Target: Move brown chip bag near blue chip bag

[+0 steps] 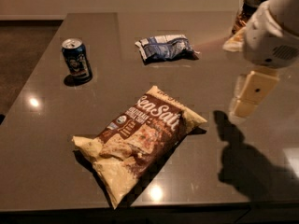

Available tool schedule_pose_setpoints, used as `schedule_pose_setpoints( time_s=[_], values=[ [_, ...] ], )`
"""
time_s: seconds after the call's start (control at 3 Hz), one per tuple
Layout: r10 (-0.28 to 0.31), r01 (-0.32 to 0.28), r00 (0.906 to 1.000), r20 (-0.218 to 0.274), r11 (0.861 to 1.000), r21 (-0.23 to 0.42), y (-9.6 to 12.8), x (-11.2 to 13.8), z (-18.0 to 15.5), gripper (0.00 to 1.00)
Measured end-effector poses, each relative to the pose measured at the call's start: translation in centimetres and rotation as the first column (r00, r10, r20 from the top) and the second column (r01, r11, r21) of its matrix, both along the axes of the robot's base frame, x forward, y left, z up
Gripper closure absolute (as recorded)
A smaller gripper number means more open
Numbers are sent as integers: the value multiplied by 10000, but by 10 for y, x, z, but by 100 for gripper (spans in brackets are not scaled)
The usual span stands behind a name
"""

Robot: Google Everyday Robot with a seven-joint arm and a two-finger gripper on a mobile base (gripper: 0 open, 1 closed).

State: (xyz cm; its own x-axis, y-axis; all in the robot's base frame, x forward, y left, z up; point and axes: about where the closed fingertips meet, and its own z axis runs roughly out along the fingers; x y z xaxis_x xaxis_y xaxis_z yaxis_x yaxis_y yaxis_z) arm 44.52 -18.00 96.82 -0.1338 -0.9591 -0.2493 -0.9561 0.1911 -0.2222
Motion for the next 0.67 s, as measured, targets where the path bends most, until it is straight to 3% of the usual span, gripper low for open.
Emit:
schedule_pose_setpoints(
  time_s=[0.33, 0.67],
  values=[
    [1354, -1339, 9905, -226, 9892, 597, 54, 4, -18, 0],
    [2323, -2278, 9715, -464, 9699, 858, 96, 2, -35, 0]
  ],
)
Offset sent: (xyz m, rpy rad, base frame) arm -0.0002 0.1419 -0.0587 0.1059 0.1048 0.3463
